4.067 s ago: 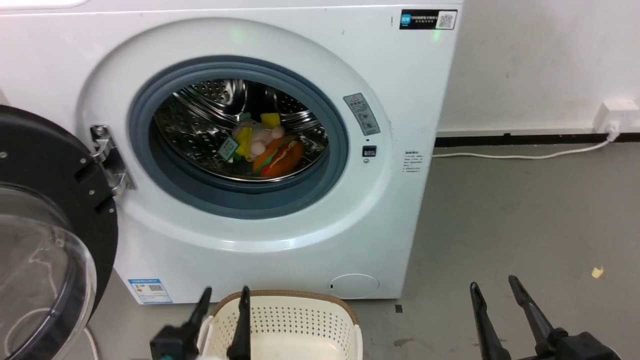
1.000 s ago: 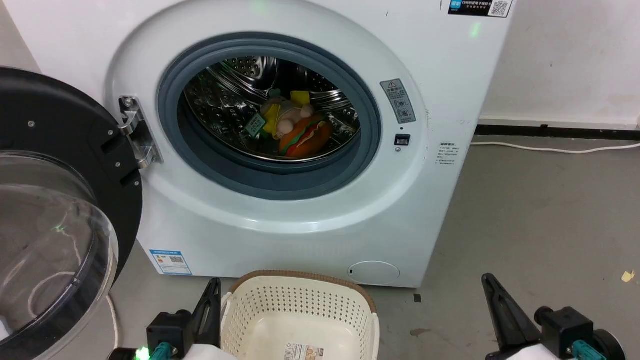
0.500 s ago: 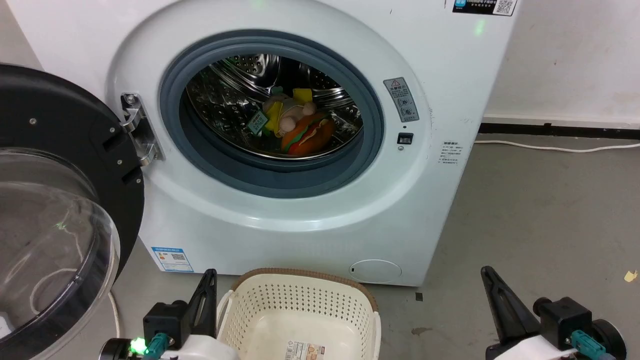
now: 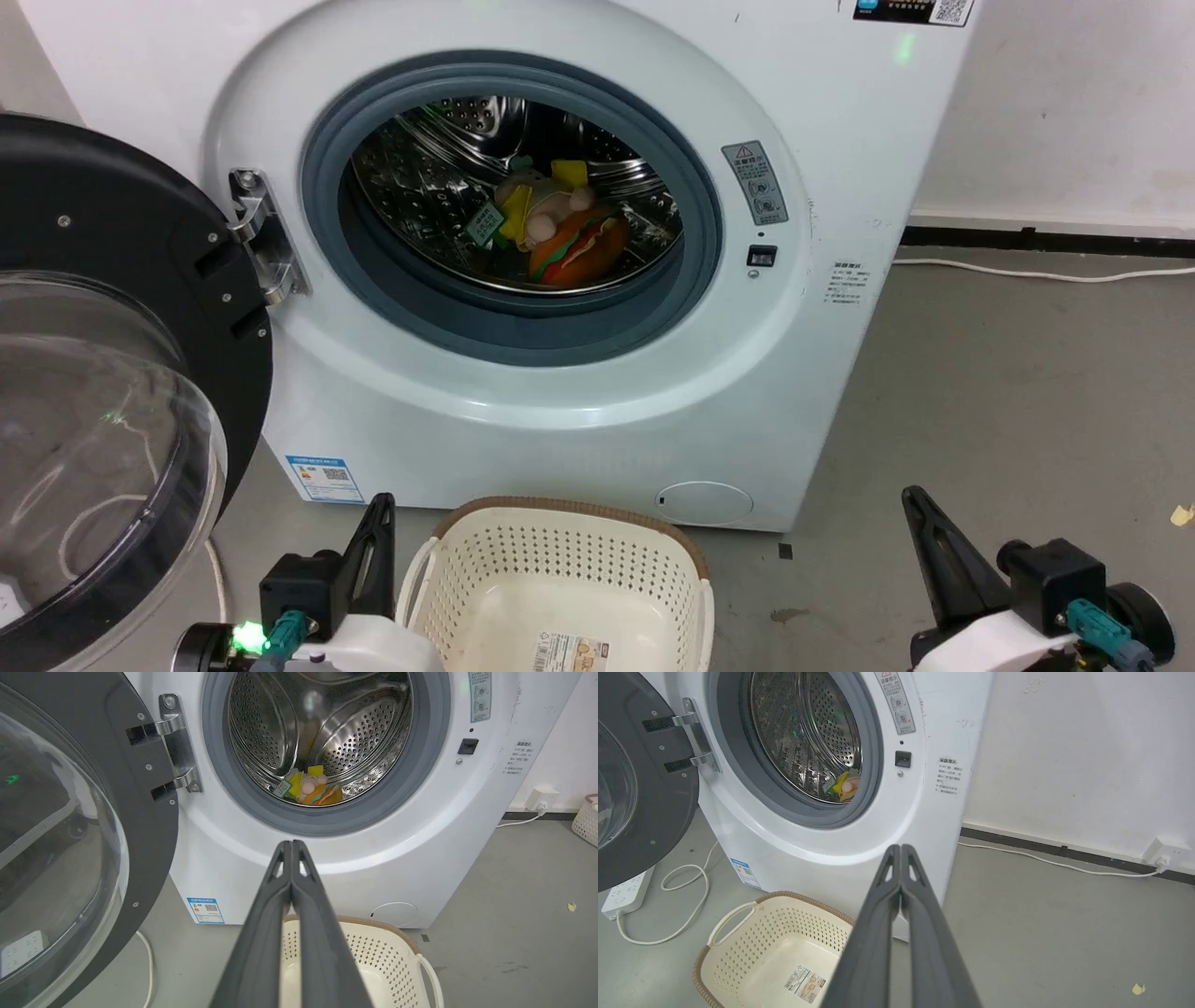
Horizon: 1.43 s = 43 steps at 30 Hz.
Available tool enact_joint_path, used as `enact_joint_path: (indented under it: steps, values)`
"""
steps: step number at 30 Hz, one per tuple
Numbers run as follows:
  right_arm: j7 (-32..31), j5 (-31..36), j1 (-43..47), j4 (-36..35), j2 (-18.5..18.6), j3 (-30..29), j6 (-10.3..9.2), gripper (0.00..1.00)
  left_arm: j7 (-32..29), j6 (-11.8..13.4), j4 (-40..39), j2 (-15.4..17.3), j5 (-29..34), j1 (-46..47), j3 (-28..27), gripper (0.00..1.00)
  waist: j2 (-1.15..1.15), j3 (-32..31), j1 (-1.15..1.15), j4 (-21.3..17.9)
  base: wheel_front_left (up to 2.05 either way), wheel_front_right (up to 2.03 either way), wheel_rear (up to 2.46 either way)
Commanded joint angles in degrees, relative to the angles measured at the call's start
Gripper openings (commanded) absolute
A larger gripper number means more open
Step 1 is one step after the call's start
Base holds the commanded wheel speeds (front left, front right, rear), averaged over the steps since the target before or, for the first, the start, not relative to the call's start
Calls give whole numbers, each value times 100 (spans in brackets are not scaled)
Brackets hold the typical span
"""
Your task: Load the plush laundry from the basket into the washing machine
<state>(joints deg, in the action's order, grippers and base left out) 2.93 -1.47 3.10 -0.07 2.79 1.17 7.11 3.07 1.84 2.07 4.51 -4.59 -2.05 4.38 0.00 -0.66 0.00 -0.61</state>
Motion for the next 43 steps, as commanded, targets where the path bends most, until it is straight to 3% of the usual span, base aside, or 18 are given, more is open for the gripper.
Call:
enact_joint_path:
  steps: [1,43]
  values:
    - [-34,41,-98,6,7,-21,30,0,-31,-24,-45,-24,82,97,-73,0,0,5,0,5,0,0,0]
    - [-293,147,-310,7,9,-117,37,0,-307,-184,-207,-163,459,205,-438,0,0,66,0,61,0,0,0]
